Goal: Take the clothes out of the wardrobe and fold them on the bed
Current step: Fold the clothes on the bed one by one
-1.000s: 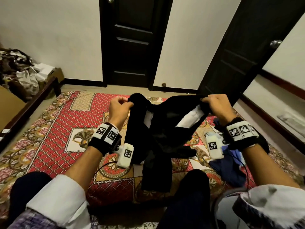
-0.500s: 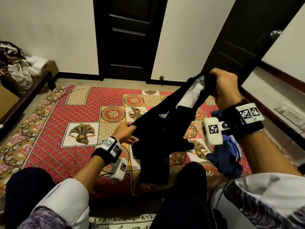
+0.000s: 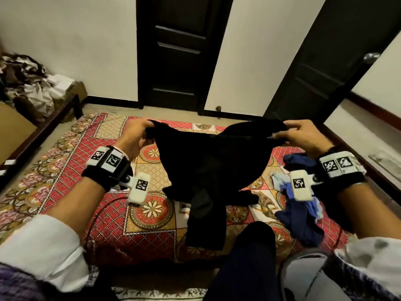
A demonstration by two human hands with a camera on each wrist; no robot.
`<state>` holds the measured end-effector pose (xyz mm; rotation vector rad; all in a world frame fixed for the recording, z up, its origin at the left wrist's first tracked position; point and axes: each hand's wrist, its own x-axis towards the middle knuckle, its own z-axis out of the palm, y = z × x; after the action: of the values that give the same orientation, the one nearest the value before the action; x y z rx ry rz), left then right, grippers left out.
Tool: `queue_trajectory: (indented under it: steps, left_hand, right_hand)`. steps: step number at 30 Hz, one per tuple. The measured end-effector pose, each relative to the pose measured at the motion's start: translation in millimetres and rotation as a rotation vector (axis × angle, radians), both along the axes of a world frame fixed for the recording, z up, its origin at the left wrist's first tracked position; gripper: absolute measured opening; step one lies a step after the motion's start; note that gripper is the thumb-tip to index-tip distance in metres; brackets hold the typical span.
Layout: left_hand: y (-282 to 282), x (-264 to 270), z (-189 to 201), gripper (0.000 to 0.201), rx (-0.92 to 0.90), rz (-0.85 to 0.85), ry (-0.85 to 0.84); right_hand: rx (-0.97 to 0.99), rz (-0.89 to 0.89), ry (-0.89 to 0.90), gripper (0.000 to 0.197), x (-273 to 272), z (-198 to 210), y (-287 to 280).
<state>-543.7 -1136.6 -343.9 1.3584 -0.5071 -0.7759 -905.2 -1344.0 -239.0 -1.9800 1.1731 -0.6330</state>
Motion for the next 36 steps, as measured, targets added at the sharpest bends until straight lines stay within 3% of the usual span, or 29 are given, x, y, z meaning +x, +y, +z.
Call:
queue_trajectory:
  steps: [6,10,13,15,17,19,21,24,27,30,33,36]
  left_hand:
    - [21.2,52.9,44.2,0.035,-0.116,0.152,-0.039]
    - [22.4,119.9,94.6,0.034,-0.231,0.311,0.059]
    - [42.0,189.1,149.8,0.039,-0.302,0.427,0.064]
    - [63.9,231.7,194.2,0.039,-0.375,0.505,0.015]
    - [94.7,260.8,251.4,0.039,-0.498,0.594,-0.059]
    - [131.6,273.5,312.0,0.04,-0.613,0.674,-0.186]
    - [167.1,269.4,361.0,0.039,-0.718,0.709,-0.349]
    - [199.7,240.5,387.1,0.026,-0.813,0.738,-0.524]
    - [203.0,196.5,366.8,0.025,-0.743,0.718,-0.58]
    - [183.7,157.1,306.0,0.027,-0.528,0.594,-0.625]
    - [133.4,118.0,199.6,0.029,-0.279,0.378,-0.658]
    - [73.7,70.0,65.4,0.013,-0.005,0.101,-0.612]
  right_hand:
    - [-0.075,-0.01,0.457,0.028,65.5,4.8,-6.1]
    - [-0.023,0.011,0.417,0.021,164.2,41.3,-20.5]
    - [-0.133,0.222,0.47,0.01,263.0,94.6,-34.0]
    - [-0.29,0.292,0.244,0.013,321.5,136.0,-30.0]
    - [-0.197,0.316,-0.212,0.008,379.9,184.0,-16.0]
    - [-0.062,0.301,-0.552,0.029,427.2,231.2,2.9]
    - [-0.036,0.354,-0.713,0.036,457.3,274.7,26.3]
    - [-0.043,0.35,-0.867,0.037,472.3,304.2,38.3]
    - [-0.052,0.272,-0.823,0.029,469.0,284.2,21.0]
    - [-0.049,0.197,-0.64,0.026,449.0,219.3,-4.6]
    - [0.012,0.181,-0.359,0.027,415.2,119.8,-43.2]
    - [0.044,0.138,-0.095,0.031,377.5,3.4,-99.0]
